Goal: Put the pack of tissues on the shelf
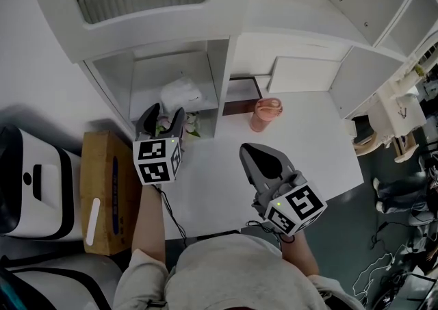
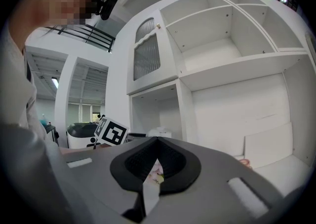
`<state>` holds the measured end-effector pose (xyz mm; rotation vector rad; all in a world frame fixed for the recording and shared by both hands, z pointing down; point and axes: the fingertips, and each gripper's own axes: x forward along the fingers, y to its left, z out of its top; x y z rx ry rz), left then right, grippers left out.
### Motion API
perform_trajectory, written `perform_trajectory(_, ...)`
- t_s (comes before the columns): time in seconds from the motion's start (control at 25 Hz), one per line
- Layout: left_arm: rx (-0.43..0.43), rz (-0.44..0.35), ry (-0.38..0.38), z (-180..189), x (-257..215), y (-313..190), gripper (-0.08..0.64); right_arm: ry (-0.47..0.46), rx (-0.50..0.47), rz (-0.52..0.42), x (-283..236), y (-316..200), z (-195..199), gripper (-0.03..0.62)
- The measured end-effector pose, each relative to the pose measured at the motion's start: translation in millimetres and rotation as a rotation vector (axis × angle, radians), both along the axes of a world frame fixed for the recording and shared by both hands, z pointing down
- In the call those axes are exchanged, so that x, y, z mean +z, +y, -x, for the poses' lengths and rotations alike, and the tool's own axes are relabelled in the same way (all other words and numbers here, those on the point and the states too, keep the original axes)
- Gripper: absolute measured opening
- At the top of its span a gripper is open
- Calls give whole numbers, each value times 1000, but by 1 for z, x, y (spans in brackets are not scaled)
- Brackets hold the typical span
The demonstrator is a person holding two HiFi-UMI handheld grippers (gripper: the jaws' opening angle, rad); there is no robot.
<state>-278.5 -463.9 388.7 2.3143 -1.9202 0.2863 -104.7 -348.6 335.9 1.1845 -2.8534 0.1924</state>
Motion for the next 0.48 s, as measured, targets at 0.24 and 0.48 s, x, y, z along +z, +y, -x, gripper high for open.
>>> perform_trajectory(0.24,43,3,41,-2,0,10,282,-4,-35,-3,-1,4,10,0)
perform_trajectory(0.48,47,-9,49,1,-2,22,284,-4,-54,-5,-2,7,17,0)
